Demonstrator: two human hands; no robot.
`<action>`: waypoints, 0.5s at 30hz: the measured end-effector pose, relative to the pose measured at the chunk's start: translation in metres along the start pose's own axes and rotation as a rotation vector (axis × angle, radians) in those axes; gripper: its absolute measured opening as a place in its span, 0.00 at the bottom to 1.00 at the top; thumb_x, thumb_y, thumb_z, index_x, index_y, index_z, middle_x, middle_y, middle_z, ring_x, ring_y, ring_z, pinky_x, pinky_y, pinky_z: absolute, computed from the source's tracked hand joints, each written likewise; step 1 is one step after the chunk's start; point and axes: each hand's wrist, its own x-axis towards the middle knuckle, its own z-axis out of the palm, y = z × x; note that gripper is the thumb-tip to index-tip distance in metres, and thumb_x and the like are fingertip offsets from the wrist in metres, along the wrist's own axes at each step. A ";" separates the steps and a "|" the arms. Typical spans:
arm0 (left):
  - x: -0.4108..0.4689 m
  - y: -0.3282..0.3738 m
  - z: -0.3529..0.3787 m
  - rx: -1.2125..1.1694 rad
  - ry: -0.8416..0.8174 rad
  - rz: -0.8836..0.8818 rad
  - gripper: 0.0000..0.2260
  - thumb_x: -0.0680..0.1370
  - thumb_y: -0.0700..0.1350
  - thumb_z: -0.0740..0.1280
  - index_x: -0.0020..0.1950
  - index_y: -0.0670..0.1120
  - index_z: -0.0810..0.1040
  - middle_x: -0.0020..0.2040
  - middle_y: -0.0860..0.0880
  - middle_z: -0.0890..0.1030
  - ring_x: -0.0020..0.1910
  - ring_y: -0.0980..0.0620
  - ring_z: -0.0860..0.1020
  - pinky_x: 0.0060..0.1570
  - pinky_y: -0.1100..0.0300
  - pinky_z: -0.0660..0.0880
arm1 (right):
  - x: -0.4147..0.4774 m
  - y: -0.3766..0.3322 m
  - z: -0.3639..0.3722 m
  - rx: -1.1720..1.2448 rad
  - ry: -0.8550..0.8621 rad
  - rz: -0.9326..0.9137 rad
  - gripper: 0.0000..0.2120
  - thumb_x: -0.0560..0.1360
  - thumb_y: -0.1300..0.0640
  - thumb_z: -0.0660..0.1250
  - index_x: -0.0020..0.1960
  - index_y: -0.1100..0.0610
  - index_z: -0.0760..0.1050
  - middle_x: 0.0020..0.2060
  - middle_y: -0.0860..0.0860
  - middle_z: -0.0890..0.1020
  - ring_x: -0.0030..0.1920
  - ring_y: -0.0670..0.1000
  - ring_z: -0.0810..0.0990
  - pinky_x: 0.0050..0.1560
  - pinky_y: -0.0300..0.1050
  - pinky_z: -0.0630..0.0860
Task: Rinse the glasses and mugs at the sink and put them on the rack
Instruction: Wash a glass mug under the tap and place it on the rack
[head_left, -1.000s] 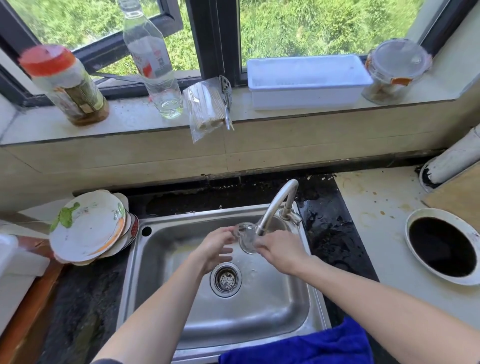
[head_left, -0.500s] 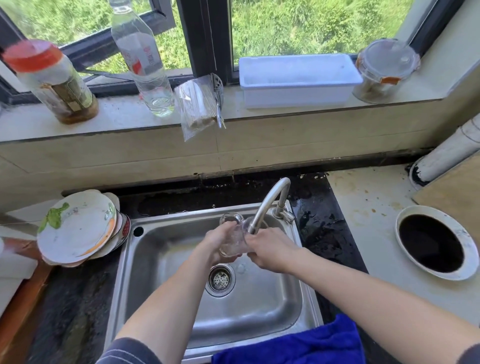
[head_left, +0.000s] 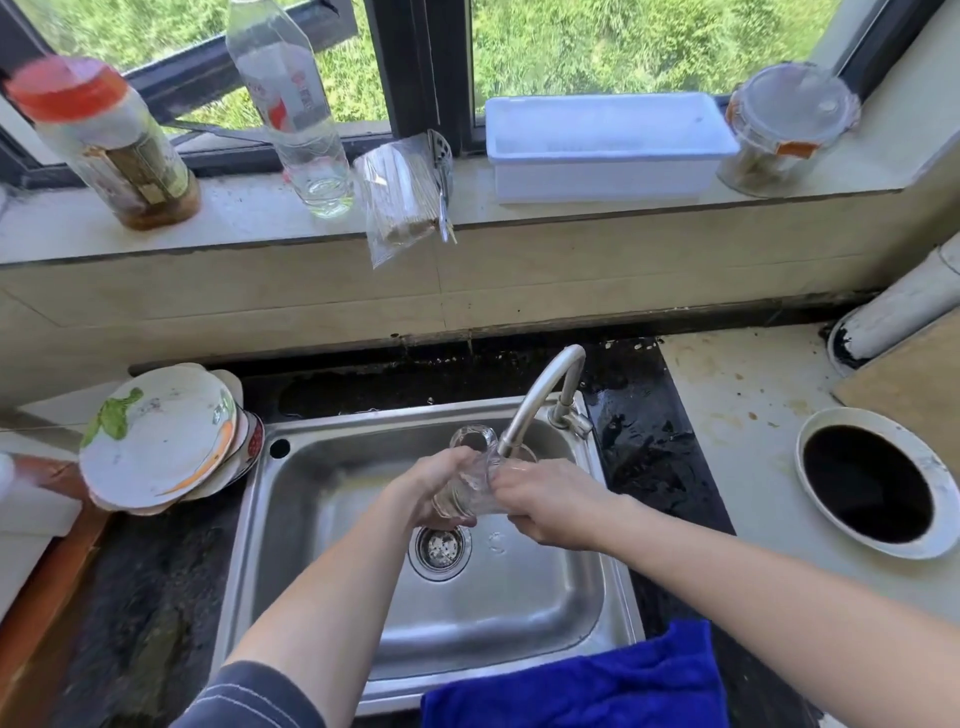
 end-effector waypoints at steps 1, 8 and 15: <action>-0.003 0.001 0.002 -0.006 -0.019 0.009 0.27 0.64 0.56 0.71 0.60 0.43 0.78 0.51 0.43 0.82 0.40 0.45 0.82 0.34 0.55 0.79 | 0.007 -0.003 0.002 -0.002 -0.008 0.050 0.17 0.76 0.54 0.61 0.64 0.53 0.73 0.62 0.52 0.77 0.60 0.57 0.77 0.50 0.53 0.77; -0.007 -0.022 -0.001 -0.564 -0.214 0.137 0.21 0.74 0.56 0.68 0.58 0.41 0.79 0.51 0.39 0.82 0.50 0.40 0.80 0.61 0.47 0.72 | 0.023 -0.020 -0.001 0.509 0.203 0.414 0.10 0.77 0.49 0.64 0.54 0.50 0.81 0.51 0.50 0.84 0.54 0.53 0.80 0.55 0.51 0.75; -0.001 -0.015 0.000 -0.432 -0.118 0.096 0.16 0.76 0.55 0.65 0.48 0.42 0.78 0.38 0.43 0.81 0.35 0.47 0.79 0.39 0.58 0.76 | -0.004 -0.009 0.011 0.224 0.114 0.058 0.21 0.73 0.63 0.64 0.64 0.52 0.75 0.63 0.48 0.78 0.63 0.52 0.75 0.58 0.50 0.75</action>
